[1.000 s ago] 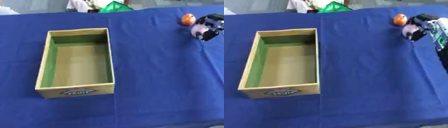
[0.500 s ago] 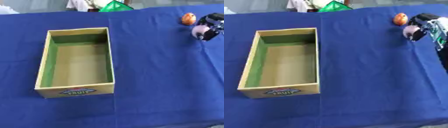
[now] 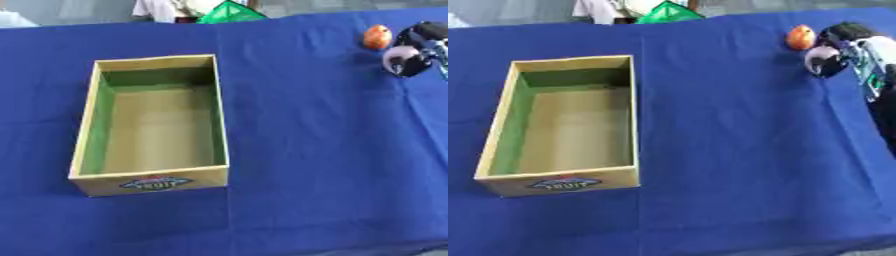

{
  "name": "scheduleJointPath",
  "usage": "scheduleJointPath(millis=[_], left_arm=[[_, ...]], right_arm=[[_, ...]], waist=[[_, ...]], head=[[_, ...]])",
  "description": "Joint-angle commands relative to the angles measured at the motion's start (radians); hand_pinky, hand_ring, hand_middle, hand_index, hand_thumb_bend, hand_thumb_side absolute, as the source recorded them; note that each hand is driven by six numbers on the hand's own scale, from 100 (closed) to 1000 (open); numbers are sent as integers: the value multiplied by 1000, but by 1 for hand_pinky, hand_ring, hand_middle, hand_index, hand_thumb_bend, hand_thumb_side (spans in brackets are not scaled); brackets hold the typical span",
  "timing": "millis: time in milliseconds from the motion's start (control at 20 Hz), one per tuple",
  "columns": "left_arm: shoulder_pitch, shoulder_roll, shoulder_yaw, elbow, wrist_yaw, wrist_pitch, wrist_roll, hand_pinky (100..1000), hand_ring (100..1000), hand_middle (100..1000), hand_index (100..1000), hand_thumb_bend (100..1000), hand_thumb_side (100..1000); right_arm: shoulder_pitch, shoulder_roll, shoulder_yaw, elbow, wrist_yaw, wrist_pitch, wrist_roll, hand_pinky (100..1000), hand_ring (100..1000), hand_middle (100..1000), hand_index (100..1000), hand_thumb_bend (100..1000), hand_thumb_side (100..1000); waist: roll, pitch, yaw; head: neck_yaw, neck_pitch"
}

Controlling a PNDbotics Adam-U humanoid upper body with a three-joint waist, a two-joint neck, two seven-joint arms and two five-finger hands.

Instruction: Pick up objects on the table and place them in the box.

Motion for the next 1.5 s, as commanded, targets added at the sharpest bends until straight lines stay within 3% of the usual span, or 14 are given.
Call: scheduleJointPath(millis=[50,400,800,1000,1200,1500], left_arm=[[-6,17,7,-15,-2,-1,-3,749,864,722,750,238,812],[-4,24,10,-15,-4,-3,0,750,863,722,751,242,807],[-5,27,10,-15,-5,-5,0,750,864,723,751,243,805],[-7,27,7,-15,-3,-5,-3,750,864,723,751,244,805],[-8,26,3,-15,1,-5,-7,750,864,723,751,245,805],[-11,26,0,-15,7,-5,-11,751,863,724,752,246,801]], right_arm=[[2,-58,5,-93,-62,-1,5,581,595,604,741,100,100],[63,-111,22,-289,-147,9,31,581,589,602,740,100,100],[135,-161,75,-713,-248,25,66,583,588,600,738,100,100],[120,-173,132,-918,-260,22,94,578,589,601,735,100,100],[49,-128,191,-1032,-278,33,138,572,580,595,733,100,100],[-84,35,266,-1058,-303,34,217,575,572,591,735,100,100]], waist=[[-5,-22,-2],[-11,-30,-10],[-13,-33,-13],[-15,-35,-8],[-17,-39,-5],[-14,-44,-1]], head=[[4,5],[16,5],[16,5],[8,5],[-1,5],[-11,5]])
